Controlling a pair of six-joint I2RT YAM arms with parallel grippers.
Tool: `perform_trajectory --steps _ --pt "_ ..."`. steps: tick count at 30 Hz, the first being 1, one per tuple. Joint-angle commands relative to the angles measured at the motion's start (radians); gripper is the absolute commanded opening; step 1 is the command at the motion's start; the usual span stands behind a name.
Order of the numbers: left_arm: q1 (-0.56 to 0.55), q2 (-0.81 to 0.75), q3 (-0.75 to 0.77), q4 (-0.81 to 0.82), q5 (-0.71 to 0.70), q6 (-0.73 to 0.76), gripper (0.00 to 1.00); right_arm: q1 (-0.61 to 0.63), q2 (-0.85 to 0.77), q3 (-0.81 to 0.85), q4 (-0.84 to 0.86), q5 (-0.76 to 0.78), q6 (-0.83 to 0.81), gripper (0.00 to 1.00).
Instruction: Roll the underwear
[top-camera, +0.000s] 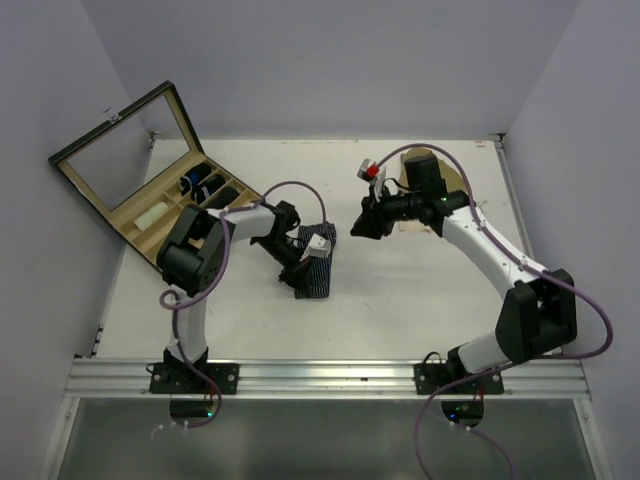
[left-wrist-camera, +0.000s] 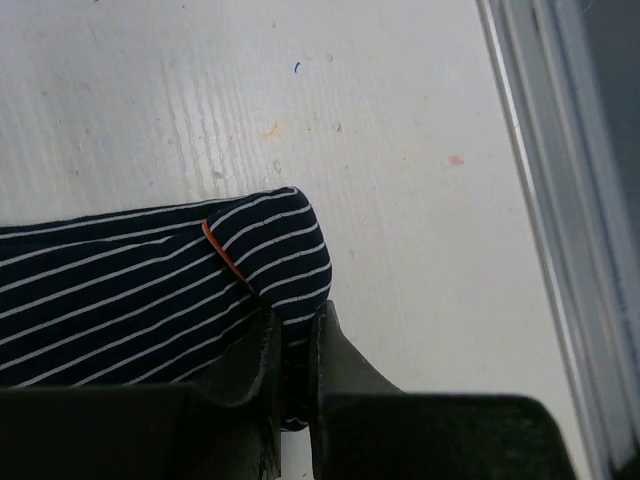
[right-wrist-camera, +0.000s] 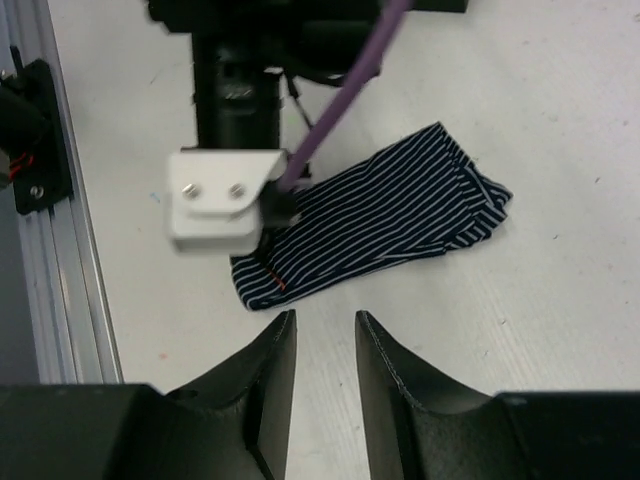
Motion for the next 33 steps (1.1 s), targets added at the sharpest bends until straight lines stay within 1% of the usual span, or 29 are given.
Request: perform_trajectory --steps 1,3,5,6,8,9,12,18,23,26,33 --pt "0.037 0.224 0.013 -0.264 -0.112 0.019 0.0 0.036 -0.059 -0.06 -0.126 0.04 -0.178 0.34" --pt "0.04 0.29 0.062 -0.271 -0.127 -0.011 0.0 0.087 -0.12 -0.109 -0.139 0.08 -0.221 0.33" --pt "0.04 0.313 0.085 -0.266 -0.139 -0.047 0.0 0.139 -0.175 -0.141 -0.132 0.136 -0.243 0.34" --pt "0.04 0.321 0.087 -0.246 -0.145 -0.076 0.0 0.202 -0.185 -0.164 -0.131 0.153 -0.25 0.34" --pt "0.04 0.331 0.099 -0.234 -0.161 -0.11 0.0 0.257 -0.182 -0.177 -0.116 0.187 -0.248 0.36" --pt "0.04 0.347 0.118 -0.229 -0.179 -0.128 0.0 0.305 -0.163 -0.193 -0.102 0.21 -0.246 0.37" --pt "0.04 0.373 0.148 -0.242 -0.196 -0.147 0.0 0.39 -0.107 -0.195 -0.06 0.247 -0.254 0.38" --pt "0.04 0.387 0.164 -0.231 -0.196 -0.165 0.0 0.512 0.001 -0.191 0.022 0.246 -0.272 0.42" --pt "0.04 0.385 0.171 -0.226 -0.192 -0.167 0.02 0.573 0.096 -0.212 0.111 0.261 -0.295 0.49" --pt "0.04 0.377 0.165 -0.217 -0.19 -0.167 0.06 0.583 0.139 -0.207 0.156 0.258 -0.28 0.52" --pt "0.041 0.36 0.153 -0.2 -0.196 -0.168 0.1 0.584 0.219 -0.203 0.203 0.258 -0.278 0.51"
